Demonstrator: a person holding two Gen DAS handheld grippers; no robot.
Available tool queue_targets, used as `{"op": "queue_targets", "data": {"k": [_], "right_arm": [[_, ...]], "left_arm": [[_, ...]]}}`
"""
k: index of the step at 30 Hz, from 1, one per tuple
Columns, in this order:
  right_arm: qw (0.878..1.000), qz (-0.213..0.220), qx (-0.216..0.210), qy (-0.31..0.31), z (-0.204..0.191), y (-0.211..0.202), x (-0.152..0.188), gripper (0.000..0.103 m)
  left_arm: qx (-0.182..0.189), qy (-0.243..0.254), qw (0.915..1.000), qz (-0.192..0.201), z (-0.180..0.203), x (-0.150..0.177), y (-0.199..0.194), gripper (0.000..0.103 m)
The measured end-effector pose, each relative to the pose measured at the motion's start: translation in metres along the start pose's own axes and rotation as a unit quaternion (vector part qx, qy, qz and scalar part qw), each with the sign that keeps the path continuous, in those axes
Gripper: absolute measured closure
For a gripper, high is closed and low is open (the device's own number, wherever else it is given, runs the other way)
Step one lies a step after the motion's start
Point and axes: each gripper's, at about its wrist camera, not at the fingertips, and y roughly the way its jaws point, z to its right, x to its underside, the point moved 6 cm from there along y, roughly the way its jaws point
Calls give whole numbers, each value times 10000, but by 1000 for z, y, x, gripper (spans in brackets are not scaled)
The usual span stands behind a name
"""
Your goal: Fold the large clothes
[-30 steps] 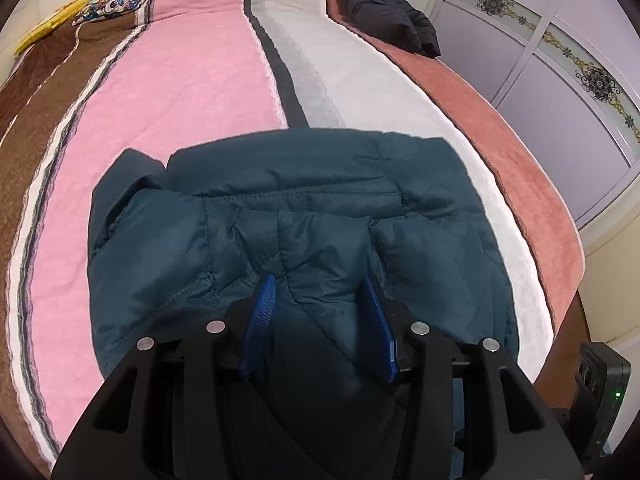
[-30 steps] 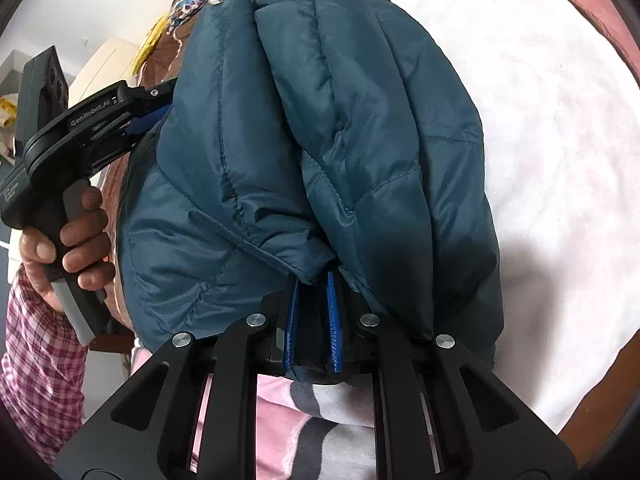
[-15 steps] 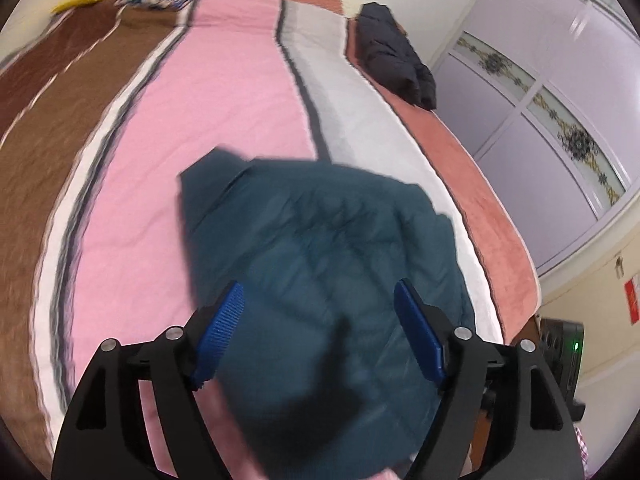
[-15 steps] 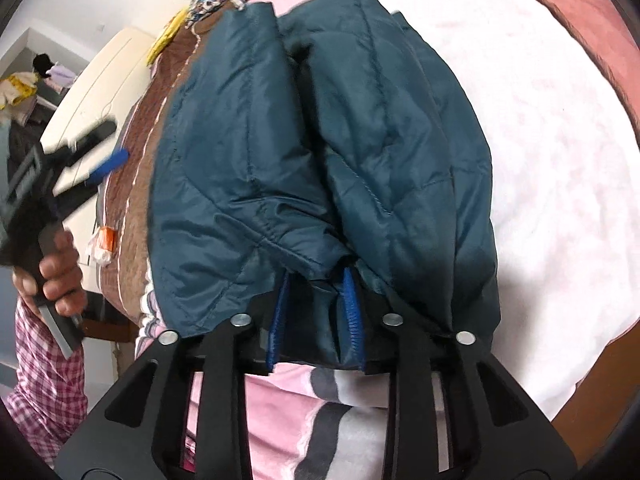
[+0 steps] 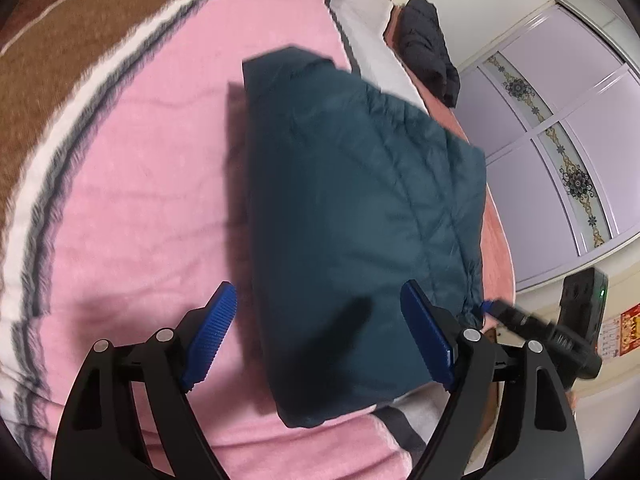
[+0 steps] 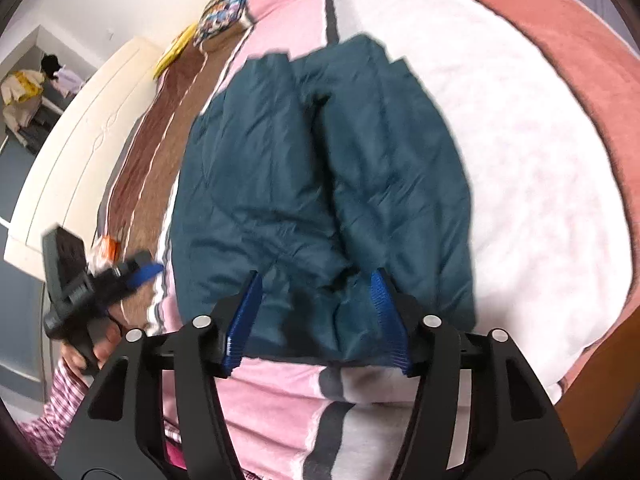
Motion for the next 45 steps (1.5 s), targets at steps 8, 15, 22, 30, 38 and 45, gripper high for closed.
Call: {"op": "queue_targets", "data": {"k": [8, 15, 22, 30, 38, 45], "right_arm": [[9959, -52, -85, 901, 52, 11, -38, 26], [9889, -613, -152, 1342, 87, 55, -53, 21], [9814, -951, -552, 1576, 97, 86, -47, 19], [9847, -790, -851, 1300, 86, 94, -45, 54], [9942, -438, -483, 859, 62, 86, -41, 76], [9991, -55, -165, 377, 25, 86, -39, 82]], "left_arm": [[78, 12, 9997, -217, -6, 7, 25, 19], [260, -2, 9992, -291, -11, 5, 38, 16], [607, -161, 9972, -417, -15, 7, 50, 13], [753, 30, 9958, -515, -8, 9, 55, 26], [384, 749, 9964, -110, 11, 5, 40, 49], [32, 1353, 9904, 298, 29, -16, 28, 52]]}}
